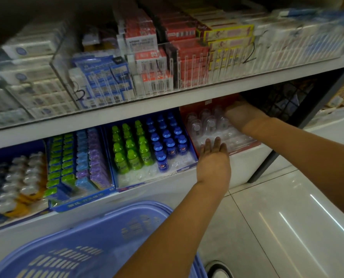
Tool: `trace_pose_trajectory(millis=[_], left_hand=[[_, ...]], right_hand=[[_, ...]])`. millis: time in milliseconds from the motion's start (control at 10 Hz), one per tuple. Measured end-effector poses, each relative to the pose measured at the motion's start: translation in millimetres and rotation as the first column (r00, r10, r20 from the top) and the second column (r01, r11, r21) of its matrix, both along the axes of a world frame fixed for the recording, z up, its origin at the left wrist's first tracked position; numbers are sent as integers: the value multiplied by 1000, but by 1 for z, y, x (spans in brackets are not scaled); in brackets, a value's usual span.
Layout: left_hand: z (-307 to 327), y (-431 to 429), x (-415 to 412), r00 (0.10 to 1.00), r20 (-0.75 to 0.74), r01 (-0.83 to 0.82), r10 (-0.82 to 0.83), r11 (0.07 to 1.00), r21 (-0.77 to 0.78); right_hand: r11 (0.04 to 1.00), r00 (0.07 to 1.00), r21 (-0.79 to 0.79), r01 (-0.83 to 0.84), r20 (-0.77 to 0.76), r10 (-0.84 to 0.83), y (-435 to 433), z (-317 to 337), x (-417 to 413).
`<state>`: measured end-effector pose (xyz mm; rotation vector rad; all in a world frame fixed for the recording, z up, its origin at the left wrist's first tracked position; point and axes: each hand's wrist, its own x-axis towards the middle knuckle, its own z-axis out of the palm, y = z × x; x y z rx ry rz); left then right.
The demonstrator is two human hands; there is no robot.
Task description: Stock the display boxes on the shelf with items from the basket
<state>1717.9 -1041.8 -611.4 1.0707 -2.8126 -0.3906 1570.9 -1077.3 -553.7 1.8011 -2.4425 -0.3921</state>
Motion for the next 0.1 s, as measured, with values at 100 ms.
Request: trace_pose_trajectory(millis=[100], left_hand=[[12,7,21,979,-205,27,5,988,150]], right_hand=[[995,994,-9,96,46,-95,11,12,11]])
